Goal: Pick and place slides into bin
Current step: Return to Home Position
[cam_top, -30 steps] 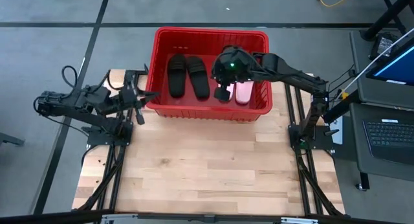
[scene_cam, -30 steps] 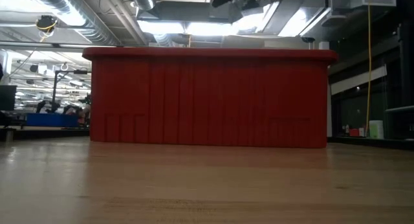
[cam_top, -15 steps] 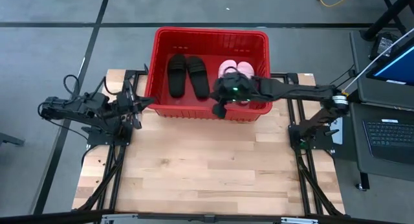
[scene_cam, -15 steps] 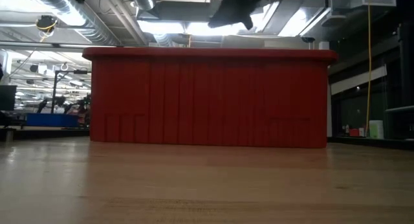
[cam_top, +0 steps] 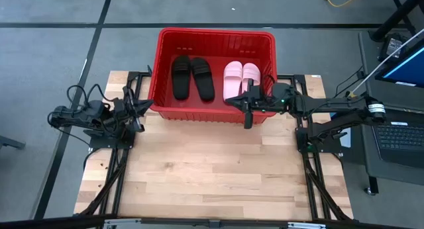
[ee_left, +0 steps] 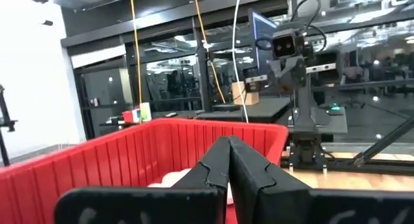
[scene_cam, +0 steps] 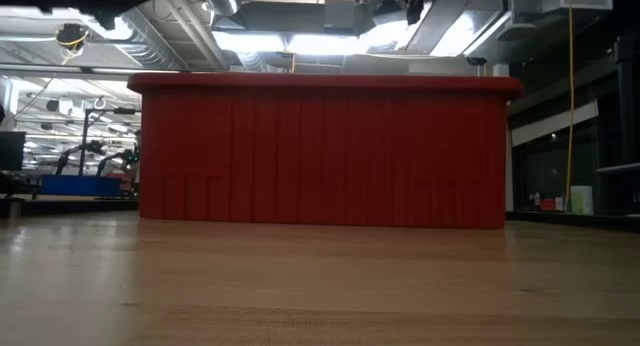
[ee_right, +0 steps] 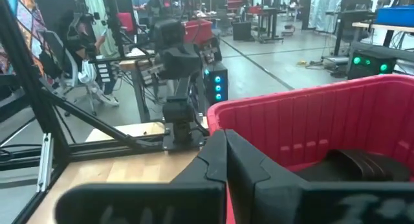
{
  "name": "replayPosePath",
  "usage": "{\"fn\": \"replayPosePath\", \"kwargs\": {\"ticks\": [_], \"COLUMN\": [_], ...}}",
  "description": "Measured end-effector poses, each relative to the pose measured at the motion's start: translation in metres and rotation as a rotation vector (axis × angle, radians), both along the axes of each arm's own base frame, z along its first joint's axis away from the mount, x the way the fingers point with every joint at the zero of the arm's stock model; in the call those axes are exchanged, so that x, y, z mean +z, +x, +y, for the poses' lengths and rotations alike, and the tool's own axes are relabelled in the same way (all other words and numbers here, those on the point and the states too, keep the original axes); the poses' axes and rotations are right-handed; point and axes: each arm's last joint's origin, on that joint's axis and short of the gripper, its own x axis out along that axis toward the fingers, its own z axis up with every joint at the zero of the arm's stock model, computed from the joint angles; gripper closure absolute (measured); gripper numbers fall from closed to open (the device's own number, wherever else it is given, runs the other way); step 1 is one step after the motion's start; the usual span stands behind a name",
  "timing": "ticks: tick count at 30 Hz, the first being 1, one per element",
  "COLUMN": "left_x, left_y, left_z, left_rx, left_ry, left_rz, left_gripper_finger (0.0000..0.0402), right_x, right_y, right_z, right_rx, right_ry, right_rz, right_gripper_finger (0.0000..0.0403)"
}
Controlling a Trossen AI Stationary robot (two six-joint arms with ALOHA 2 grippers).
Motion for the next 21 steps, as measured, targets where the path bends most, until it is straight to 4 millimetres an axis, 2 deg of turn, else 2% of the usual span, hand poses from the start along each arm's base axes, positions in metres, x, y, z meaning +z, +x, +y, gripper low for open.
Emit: {"fn": "replayPosePath", "kwargs": {"ticks": [6, 12, 17, 21], "left_x": [-0.024, -0.044, -0.055, -0.061], "left_y": [0.0, 0.008, 0.011, 0.013], "left_z": [0.002, 0.004, 0.007, 0.01], "left_rx": [0.011, 0.044, 0.081, 0.106], "left_ry": [-0.046, -0.061, -0.067, -0.072], "left_rz": [-0.039, -0.026, -0.023, -0.012], "left_gripper_finger": [0.04, 0.04, 0.0399, 0.04], "right_x": [-0.004, 0.009, 0.018, 0.016], "right_y": [-0.011, -0.024, -0.035, -0.039], "right_z": [-0.001, -0.001, -0.001, -0.003], "right_rx": [-0.014, -0.017, -0.028, -0.036], "right_ry": [-0.014, -0.106, -0.115, -0.11], "right_rz": [0.0, -0.047, -0.073, -0.04], "right_gripper_finger": [0.0399, 0.0398, 0.0398, 0.0398]}}
